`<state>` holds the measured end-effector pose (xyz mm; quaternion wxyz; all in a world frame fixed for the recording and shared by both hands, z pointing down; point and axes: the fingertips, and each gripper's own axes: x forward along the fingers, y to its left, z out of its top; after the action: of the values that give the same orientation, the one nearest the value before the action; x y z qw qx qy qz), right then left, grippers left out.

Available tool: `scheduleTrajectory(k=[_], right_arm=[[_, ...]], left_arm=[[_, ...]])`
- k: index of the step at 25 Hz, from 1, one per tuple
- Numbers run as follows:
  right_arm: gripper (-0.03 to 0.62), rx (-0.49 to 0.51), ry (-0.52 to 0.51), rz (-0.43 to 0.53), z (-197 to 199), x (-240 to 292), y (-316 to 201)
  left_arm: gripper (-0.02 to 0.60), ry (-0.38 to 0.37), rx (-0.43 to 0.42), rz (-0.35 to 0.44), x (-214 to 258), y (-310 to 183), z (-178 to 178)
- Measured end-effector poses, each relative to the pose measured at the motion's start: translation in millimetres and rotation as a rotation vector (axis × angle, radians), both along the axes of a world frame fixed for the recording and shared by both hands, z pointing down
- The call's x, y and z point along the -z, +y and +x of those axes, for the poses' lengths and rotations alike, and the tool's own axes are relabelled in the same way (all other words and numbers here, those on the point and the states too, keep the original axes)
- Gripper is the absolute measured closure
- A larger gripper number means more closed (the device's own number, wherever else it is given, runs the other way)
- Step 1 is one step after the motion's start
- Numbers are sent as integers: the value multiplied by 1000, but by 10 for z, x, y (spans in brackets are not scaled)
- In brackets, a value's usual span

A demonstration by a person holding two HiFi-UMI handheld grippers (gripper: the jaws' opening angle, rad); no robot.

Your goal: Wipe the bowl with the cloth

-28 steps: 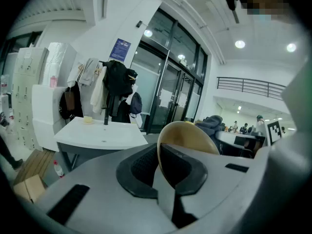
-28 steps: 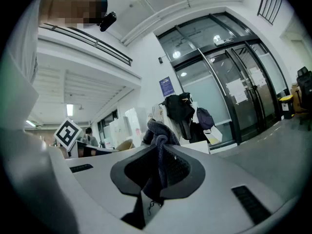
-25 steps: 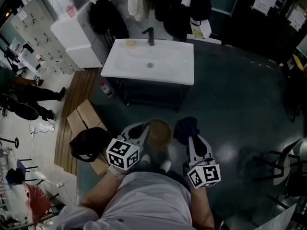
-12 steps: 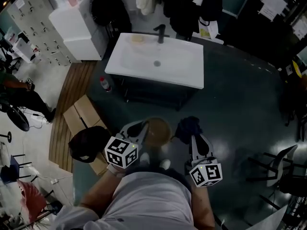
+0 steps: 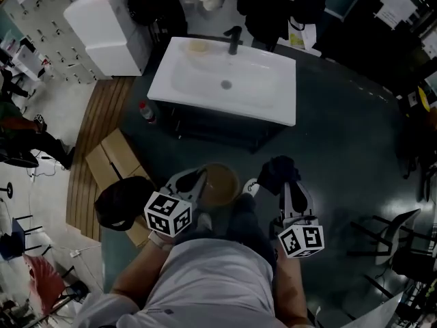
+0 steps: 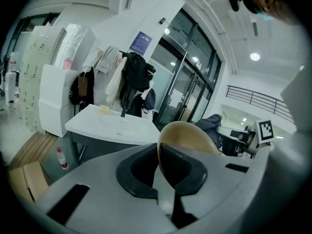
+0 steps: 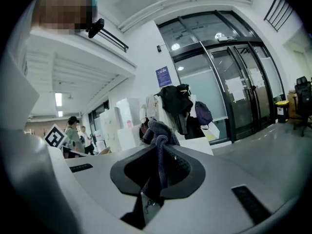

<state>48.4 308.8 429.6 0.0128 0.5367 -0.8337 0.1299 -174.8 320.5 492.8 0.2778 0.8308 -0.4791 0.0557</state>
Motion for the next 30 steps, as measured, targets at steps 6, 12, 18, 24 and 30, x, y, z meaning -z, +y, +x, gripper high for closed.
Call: scheduleTrajectory(k=[6,12,18,24,30], right_arm=[[546,37,-8,7,102,-41,-664],[546,85,-30,3,185,-61,-1445],[546,153,-57,-31,291,-196,-2168],[546,237,-77,-62,315,-255,-2688],[546,296,-92,-77,460,-246,-3056]], left_arm=[[560,-13,52,-4,-36,-474,70],[560,-47,74,-25,-71,-1081,267],[560,-66,130,-69,-150,-1598,444],[560,-83,193,-85,-104,-2065,577],[560,-96,239,-94,-40,-2405,785]])
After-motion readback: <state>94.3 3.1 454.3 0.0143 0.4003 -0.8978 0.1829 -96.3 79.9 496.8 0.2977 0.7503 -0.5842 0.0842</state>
